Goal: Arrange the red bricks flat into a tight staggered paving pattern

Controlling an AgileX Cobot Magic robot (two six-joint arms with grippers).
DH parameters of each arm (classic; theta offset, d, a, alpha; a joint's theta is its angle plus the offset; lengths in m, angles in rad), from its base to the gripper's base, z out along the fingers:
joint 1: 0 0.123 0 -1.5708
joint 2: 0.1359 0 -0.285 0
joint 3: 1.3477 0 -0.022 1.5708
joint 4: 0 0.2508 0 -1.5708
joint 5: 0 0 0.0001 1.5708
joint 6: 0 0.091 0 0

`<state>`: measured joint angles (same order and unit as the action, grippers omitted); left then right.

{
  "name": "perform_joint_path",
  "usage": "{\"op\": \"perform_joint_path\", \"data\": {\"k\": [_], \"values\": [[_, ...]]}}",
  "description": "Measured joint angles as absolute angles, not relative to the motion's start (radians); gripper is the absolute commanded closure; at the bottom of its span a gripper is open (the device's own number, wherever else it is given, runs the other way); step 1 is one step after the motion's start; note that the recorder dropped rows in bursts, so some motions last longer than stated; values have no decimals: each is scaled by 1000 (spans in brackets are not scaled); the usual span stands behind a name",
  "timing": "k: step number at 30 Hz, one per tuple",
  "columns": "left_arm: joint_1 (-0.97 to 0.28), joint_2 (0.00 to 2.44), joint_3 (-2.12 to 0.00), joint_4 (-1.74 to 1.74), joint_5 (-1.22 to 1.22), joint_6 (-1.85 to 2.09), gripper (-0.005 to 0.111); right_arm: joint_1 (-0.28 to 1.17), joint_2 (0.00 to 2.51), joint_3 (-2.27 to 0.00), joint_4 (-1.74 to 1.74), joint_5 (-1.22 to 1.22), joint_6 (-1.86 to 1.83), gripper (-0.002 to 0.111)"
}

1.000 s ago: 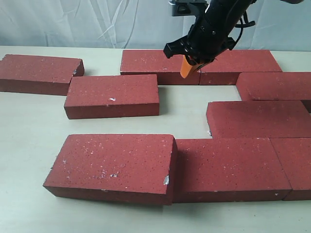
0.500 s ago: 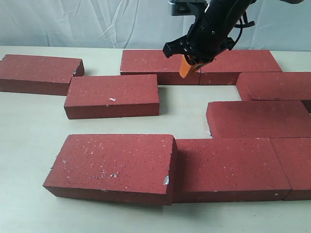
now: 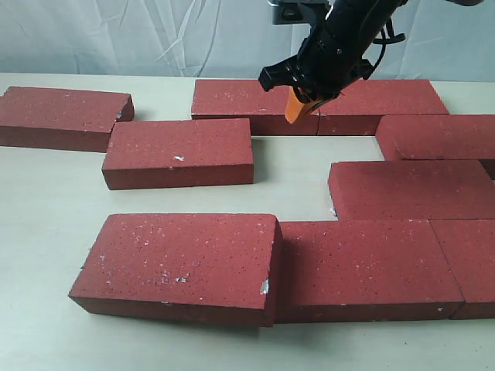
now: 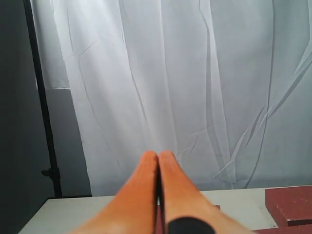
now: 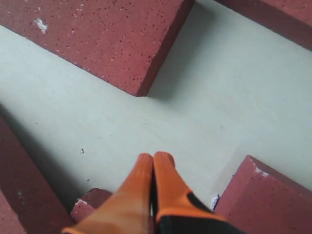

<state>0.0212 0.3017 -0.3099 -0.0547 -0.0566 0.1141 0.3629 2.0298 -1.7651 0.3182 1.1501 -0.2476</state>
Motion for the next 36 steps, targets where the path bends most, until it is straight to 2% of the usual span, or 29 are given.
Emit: {"op": "perform_joint_path", "data": {"k": [16,30,36], "values": [[21,371,-338,-53,164,114,107,363,2030,-1765,320,1149,-248,109],[21,775,-537,-53,504,90,107,363,2030,-1765,320,1148,-248,109],[21,926,-584,-61,534,88,107,363,2030,-1765,320,1148,-248,109]]}}
